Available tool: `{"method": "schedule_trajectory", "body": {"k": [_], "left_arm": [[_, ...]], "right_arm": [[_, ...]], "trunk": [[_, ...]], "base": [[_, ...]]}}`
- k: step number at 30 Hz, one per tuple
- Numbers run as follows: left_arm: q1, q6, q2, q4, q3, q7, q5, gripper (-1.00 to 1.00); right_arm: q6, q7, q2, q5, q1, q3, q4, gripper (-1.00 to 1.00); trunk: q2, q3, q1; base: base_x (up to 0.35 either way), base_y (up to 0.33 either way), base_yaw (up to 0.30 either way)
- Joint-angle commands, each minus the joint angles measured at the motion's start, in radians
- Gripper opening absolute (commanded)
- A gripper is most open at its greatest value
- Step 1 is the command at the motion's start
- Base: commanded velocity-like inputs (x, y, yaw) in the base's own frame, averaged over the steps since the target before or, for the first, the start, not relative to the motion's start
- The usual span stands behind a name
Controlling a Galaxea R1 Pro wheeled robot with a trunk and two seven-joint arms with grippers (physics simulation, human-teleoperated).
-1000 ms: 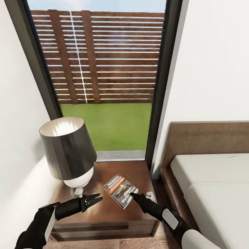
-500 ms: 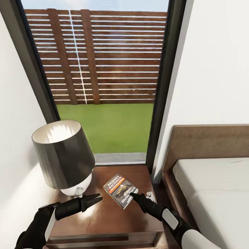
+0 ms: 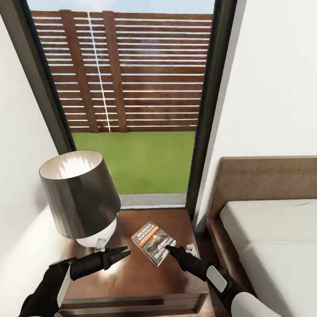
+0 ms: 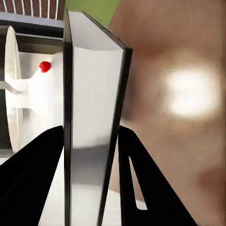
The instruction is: In the bedroom, move the book from the bed onto either nightstand, and place the two sandals side by side next to the bed.
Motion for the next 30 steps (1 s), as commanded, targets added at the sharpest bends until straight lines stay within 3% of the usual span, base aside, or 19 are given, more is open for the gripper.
{"method": "schedule_trajectory", "body": {"k": [1,5,13,26,30], "left_arm": [[-0.001,0.011,0.0,0.0,0.001,-0.005,-0.002,1.0],[-0.001,0.011,0.0,0.0,0.001,-0.005,-0.002,1.0],[-0.001,0.011,0.0,0.0,0.001,-0.005,-0.002,1.0],[-0.001,0.011,0.0,0.0,0.001,-0.005,-0.002,1.0],[-0.001,0.011,0.0,0.001,0.001,-0.005,-0.002,1.0]], "right_arm": [[0.007,-0.001,0.0,-0.012,-0.001,0.004,-0.001,-1.0],[0.007,-0.001,0.0,-0.012,-0.001,0.004,-0.001,-1.0],[0.007,-0.001,0.0,-0.012,-0.001,0.004,-0.001,-1.0],[0.007,-0.001,0.0,-0.012,-0.001,0.004,-0.001,-1.0],[0.007,-0.001,0.0,-0.012,-0.001,0.004,-0.001,-1.0]], "trunk": [[-0.008,-0.004,0.004],[-0.036,-0.017,0.019],[-0.036,-0.017,0.019],[-0.127,-0.057,0.069],[-0.127,-0.057,0.069]], "base": [[0.0,0.0,0.0],[0.0,0.0,0.0],[0.0,0.0,0.0],[0.0,0.0,0.0],[0.0,0.0,0.0]]}}
